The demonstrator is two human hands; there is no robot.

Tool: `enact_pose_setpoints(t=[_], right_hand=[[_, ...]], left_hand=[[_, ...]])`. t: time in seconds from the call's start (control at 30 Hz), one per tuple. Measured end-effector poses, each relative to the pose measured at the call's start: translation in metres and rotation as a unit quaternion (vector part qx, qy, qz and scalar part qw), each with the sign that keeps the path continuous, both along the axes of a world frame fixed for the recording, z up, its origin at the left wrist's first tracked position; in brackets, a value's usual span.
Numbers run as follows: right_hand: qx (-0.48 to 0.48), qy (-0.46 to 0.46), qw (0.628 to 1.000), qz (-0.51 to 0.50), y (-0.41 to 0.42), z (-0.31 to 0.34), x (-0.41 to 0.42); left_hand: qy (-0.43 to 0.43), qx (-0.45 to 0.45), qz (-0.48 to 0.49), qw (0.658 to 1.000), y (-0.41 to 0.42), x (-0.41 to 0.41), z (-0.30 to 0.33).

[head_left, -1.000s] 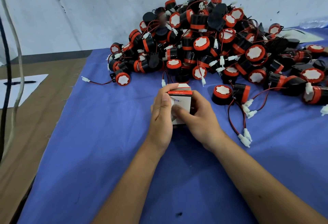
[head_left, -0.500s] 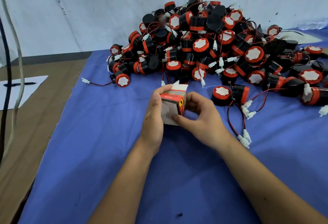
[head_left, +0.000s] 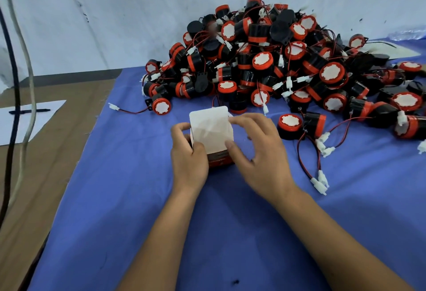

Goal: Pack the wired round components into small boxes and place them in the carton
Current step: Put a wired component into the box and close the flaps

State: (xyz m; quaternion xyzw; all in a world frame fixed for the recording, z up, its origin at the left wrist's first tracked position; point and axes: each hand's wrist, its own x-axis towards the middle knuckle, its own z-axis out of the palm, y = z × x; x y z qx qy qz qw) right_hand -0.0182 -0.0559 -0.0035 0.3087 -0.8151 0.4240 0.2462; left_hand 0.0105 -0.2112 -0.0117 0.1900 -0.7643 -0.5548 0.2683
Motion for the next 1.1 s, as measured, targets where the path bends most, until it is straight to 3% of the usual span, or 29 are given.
enact_pose_setpoints(t=[0.1,0.23,0.3,0.4,0.53,0.6,0.67,0.83,0.9,0.97,1.03,1.1], right_hand=[[0.009,-0.090,0.996,0.010,0.000,-0.007,-0.005],[-0.148,-0.077,0.983,-0.071,-0.004,-0.003,-0.016],[-0.156,-0.086,0.980,-0.085,-0.014,0.002,-0.032],[0.051,-0.077,0.988,-0.126,-0.038,0.015,-0.075],[0.388,-0.064,0.913,-0.108,-0.064,0.048,-0.133],[0.462,-0.076,0.881,-0.064,-0.070,0.057,-0.146],[0.479,-0.062,0.874,-0.051,-0.070,0.061,-0.144],[0.344,-0.120,0.930,-0.054,-0.035,0.058,-0.101],[0.240,-0.118,0.961,-0.071,-0.013,0.051,-0.075],[0.077,-0.118,0.989,-0.041,0.000,0.047,-0.044],[-0.092,-0.132,0.986,0.043,0.000,0.054,-0.014],[-0.133,-0.110,0.979,0.110,-0.010,0.063,0.006]], left_hand=[[0.001,-0.047,0.007,0.999,0.003,-0.002,-0.002],[0.007,-0.060,0.044,0.997,-0.001,-0.005,-0.004],[0.008,-0.070,0.047,0.996,0.000,-0.004,-0.003],[0.008,-0.077,0.056,0.995,0.002,-0.003,-0.002],[0.005,-0.062,0.071,0.996,-0.002,-0.004,0.000],[0.002,-0.051,0.077,0.996,-0.004,-0.004,-0.001],[0.004,-0.050,0.091,0.995,-0.007,-0.004,-0.001],[0.003,-0.031,0.154,0.988,-0.013,-0.004,0.000],[0.001,-0.021,0.156,0.987,-0.014,-0.004,-0.001],[0.003,-0.008,0.130,0.992,-0.012,-0.003,-0.001],[0.009,-0.009,0.088,0.996,-0.009,-0.002,-0.001],[0.013,-0.025,0.036,0.999,-0.006,-0.003,0.000]])
